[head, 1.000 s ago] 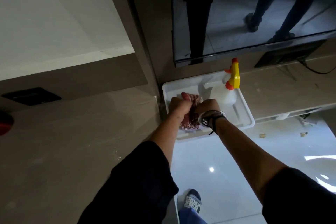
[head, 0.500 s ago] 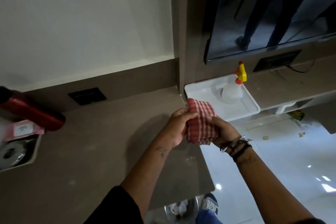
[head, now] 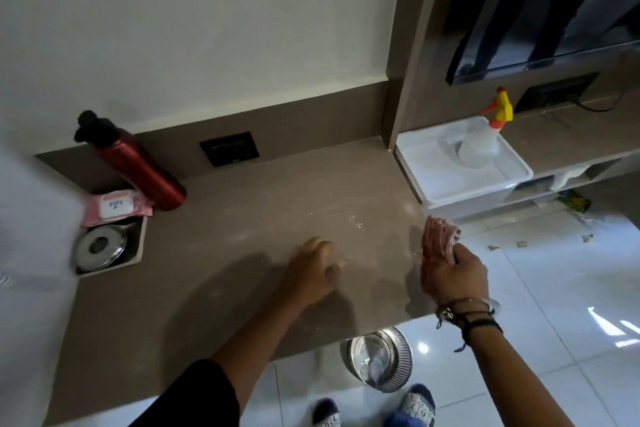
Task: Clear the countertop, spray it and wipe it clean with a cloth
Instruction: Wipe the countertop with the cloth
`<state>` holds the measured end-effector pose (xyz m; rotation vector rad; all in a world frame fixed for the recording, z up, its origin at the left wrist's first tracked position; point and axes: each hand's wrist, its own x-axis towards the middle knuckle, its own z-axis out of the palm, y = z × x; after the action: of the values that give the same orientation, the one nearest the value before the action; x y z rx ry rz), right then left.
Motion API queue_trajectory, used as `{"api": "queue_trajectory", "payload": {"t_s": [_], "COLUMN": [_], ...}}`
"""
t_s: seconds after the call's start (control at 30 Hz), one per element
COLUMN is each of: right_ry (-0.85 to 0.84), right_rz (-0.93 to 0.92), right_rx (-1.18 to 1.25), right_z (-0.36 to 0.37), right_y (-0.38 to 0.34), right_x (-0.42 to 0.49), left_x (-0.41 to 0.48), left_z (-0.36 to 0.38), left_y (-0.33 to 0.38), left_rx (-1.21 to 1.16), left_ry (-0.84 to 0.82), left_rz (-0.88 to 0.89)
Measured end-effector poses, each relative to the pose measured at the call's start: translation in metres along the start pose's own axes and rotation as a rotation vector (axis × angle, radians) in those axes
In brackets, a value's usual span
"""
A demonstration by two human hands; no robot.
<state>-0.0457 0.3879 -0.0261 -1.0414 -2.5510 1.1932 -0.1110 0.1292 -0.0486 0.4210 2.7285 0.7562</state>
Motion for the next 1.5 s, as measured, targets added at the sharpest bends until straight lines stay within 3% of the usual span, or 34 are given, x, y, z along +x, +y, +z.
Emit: {"api": "queue_trajectory", "payload": {"t_s": [0.1,0.2,0.27,0.4,0.5,0.63,0.77,0.93,1.0,1.07,1.2,1.33,1.5], "right_ry": [0.021,-0.291,-0.409,-0.196,-0.316,-0.396,-0.369,-0.267,-0.263,-0.331,-0.451,-0.432,-0.353], "right_rz": [-0.243,-0.477,-0.462,-0.356,-0.255,-0.261,-0.274,-0.04,-0.078,-0.26,-0.609,-0.491,-0.283], "right_rx": [-0.242,-0.586,-0.825,-0.663,-0.703,-0.79,-0.804,-0.711,-0.715,-0.772,-0.787,-0.81,-0.785], "right_z": [0.001,0.027,0.045,0.049,0.066,0.093,0.078,0.076,0.099,0.121,0.109,0.049,0.091], "right_y": [-0.001,0.002,0.011,0.014,0.004,0.014,0.038,0.012,-0.019,-0.04,0.005,0.068,-0.005], "right_x": [-0.004,-0.022,-0.04,-0.04,-0.032,-0.056,-0.061,0.015,0.037,0.03,-0.046,-0.051,0.045], "left_x": [0.002,0.0,-0.002,-0.002,-0.001,0.002,0.002,0.003,0.002,0.003,0.012,0.012,0.011], "left_z": [0.0,0.006,0.011,0.015,0.014,0.013,0.011,0.015,0.015,0.013,0.006,0.008,0.013], "left_y": [-0.047,-0.078,-0.085,-0.085,-0.086,-0.085,-0.084,-0.087,-0.087,-0.086,-0.09,-0.096,-0.099], "left_rx": [0.213,0.325,0.347,0.371,0.384,0.397,0.385,0.387,0.388,0.404,0.358,0.339,0.355], "left_ry": [-0.02,-0.119,-0.125,-0.117,-0.135,-0.156,-0.172,-0.155,-0.143,-0.167,-0.304,-0.313,-0.295], "left_rz": [0.072,0.102,0.12,0.106,0.101,0.084,0.081,0.084,0.084,0.093,0.067,0.085,0.095]}}
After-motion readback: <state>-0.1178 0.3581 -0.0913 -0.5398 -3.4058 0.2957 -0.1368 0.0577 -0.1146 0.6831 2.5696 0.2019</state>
